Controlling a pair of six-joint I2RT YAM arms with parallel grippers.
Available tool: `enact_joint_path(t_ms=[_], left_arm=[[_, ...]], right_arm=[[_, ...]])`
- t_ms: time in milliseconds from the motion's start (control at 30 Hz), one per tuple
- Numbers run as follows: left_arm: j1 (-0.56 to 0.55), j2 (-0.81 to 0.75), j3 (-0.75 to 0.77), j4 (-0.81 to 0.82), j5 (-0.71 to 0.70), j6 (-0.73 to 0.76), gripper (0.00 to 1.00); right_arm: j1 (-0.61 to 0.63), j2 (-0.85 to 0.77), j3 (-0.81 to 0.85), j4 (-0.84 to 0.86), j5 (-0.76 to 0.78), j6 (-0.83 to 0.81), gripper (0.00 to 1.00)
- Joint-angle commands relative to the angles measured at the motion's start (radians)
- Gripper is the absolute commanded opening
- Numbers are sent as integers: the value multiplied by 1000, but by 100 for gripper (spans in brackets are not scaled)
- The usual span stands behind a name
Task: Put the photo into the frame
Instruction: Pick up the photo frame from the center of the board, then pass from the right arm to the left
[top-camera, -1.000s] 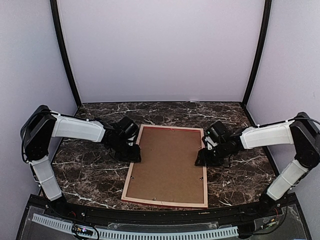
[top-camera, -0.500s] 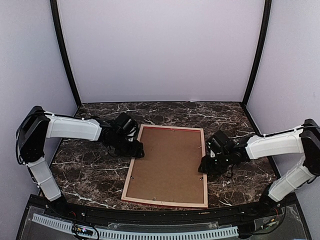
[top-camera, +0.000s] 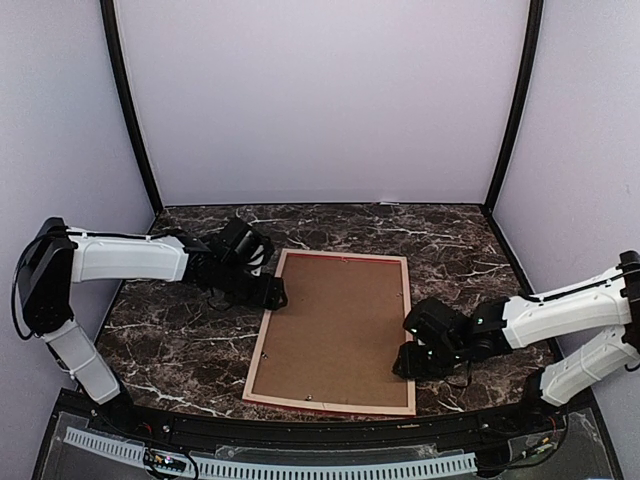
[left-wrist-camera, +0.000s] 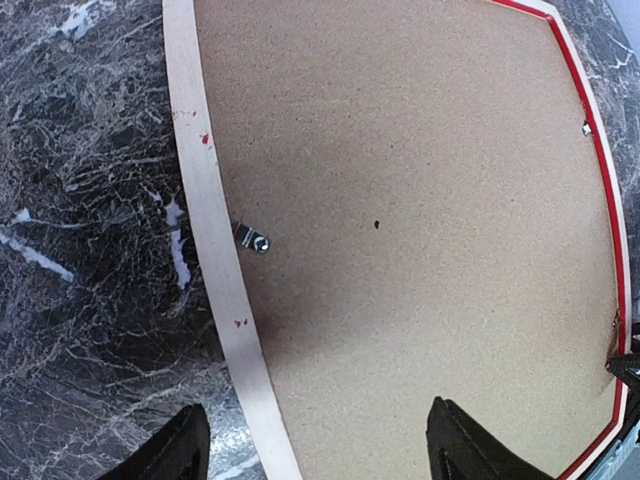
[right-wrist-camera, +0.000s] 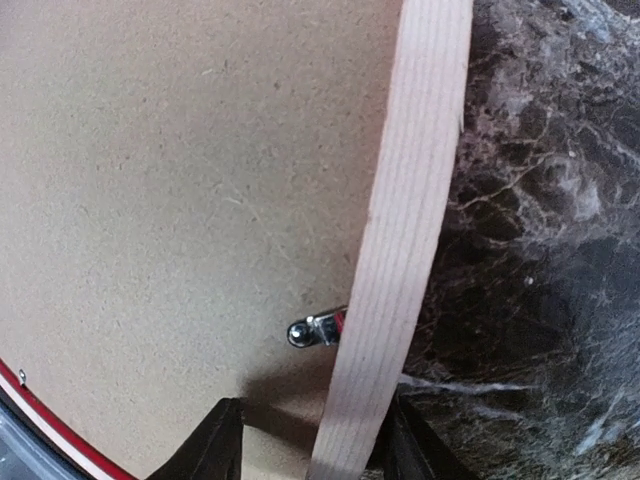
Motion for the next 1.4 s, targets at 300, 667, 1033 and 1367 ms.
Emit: enact_joint_path(t_ms=[300,667,1033,1367], left_arm=[[-62,-233,-134,120,42,74,85],[-324,-310,-132,97,-6,360,85],[-606,-176,-9,24,-303,586,95],[-705,-7,86,-25,-531,702,94]], right_arm=[[23,171,83,-106,157,56,11],[-110,224,325,-108,112,-116,0],[-188,136,470,-269,-56,-252,0],[-197,106,583,-396,-147,-279,0]])
